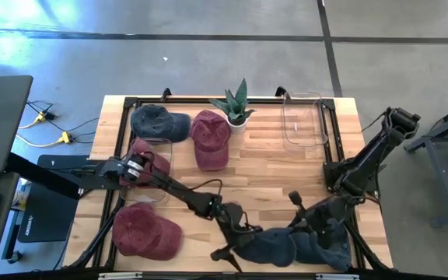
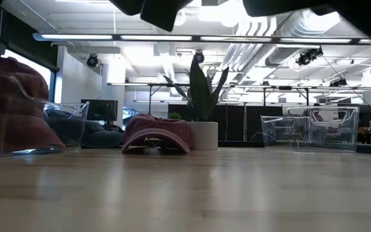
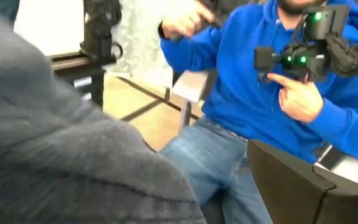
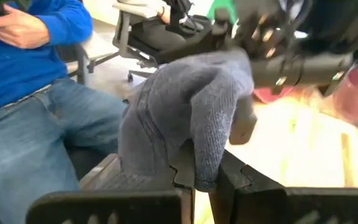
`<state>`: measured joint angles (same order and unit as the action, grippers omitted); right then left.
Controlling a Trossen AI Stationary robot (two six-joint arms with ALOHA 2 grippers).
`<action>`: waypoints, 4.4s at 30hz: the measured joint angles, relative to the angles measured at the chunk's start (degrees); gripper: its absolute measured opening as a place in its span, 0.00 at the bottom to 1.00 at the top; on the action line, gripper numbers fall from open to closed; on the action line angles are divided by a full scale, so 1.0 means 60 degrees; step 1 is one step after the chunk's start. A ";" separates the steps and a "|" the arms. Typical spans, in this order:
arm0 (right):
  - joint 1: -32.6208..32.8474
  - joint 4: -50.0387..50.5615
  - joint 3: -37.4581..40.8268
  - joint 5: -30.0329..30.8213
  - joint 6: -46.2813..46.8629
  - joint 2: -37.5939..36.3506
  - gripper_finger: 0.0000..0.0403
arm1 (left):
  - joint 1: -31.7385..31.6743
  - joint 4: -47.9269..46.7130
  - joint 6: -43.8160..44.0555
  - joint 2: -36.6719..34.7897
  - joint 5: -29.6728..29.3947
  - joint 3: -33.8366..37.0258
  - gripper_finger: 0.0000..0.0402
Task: Pick & Place hat
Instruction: Put the middle blue cap into the right transparent bin
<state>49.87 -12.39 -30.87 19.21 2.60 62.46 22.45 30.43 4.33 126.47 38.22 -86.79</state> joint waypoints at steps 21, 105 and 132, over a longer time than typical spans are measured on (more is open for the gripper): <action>-0.1043 -0.3813 0.2997 0.0816 0.2481 0.0160 0.04 | -0.0871 -0.2931 0.0819 -0.0811 -0.2415 -0.0004 0.73; -0.5456 0.0658 -0.1126 -0.2135 0.2501 0.3342 0.56 | -0.0905 0.1169 0.3098 -0.5049 -0.6918 0.7370 0.73; -0.6627 0.6250 -0.5042 -0.7210 0.1040 0.6892 0.51 | -0.0920 0.1186 0.3411 -0.4454 -0.5996 0.7386 0.73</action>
<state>10.10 25.11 -61.12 -24.06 8.84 103.81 16.93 37.54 24.79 99.74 2.24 -42.48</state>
